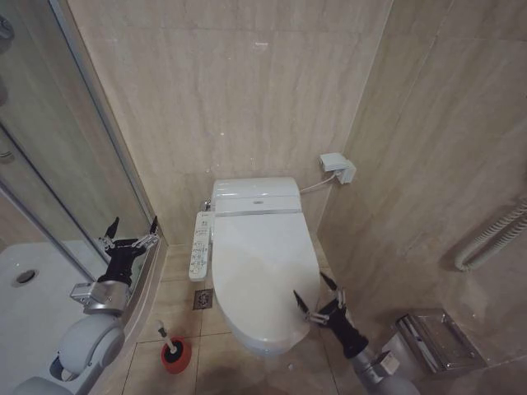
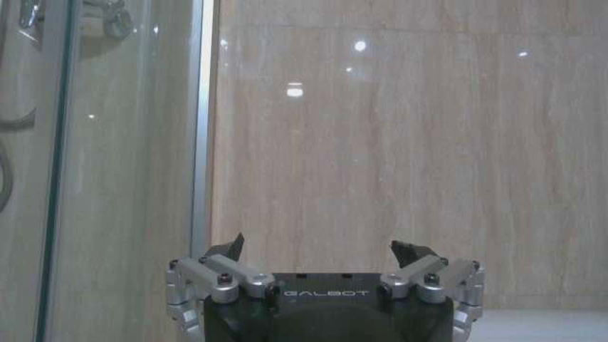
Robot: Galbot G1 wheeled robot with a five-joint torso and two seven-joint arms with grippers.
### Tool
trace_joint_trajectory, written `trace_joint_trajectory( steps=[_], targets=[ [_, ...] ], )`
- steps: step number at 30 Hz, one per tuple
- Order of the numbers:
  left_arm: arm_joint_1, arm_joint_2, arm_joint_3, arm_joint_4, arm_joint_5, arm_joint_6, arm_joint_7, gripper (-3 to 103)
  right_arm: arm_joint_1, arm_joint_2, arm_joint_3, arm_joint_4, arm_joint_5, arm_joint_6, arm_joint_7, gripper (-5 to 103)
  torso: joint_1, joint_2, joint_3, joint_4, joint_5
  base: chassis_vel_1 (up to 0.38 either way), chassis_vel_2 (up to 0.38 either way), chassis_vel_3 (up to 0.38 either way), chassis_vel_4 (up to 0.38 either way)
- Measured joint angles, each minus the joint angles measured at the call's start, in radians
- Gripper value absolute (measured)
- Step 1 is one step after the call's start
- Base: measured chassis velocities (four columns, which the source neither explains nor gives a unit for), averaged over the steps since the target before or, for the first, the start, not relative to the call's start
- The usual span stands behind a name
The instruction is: Open the toilet lid, clean the toilet bowl with a toilet brush, close the toilet lid, and flush.
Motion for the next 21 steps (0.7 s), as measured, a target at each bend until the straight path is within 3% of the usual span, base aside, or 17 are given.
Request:
trace_joint_trajectory(
  steps=[8,13,16,21],
  targets=[
    [-0.052,-0.004,0.046,0.071,-0.001,-0.007,0.001,100,0.022,0.072,0.055,-0.055,0.024,0.001,0.005,100,0.000,0.000,0.000,0.0002,0.0001,0.000,0.000,0.000,0.000],
    [-0.108,-0.012,0.080,0.156,-0.014,-0.019,0.008,100,0.002,0.080,0.096,0.037,0.076,-0.016,0.030,100,0.000,0.000,0.000,-0.0002,0.0000,0.000,0.000,0.000,0.000],
    [-0.146,-0.016,0.096,0.216,-0.038,-0.039,0.030,100,0.007,0.074,0.140,0.120,0.091,-0.045,0.099,100,0.000,0.000,0.000,-0.0001,-0.0001,0.000,0.000,0.000,0.000],
    [-0.168,-0.015,0.101,0.259,-0.044,-0.068,0.070,100,0.021,0.052,0.163,0.167,0.098,-0.057,0.113,100,0.000,0.000,0.000,0.0000,0.0000,0.000,0.000,0.000,0.000]
  ],
)
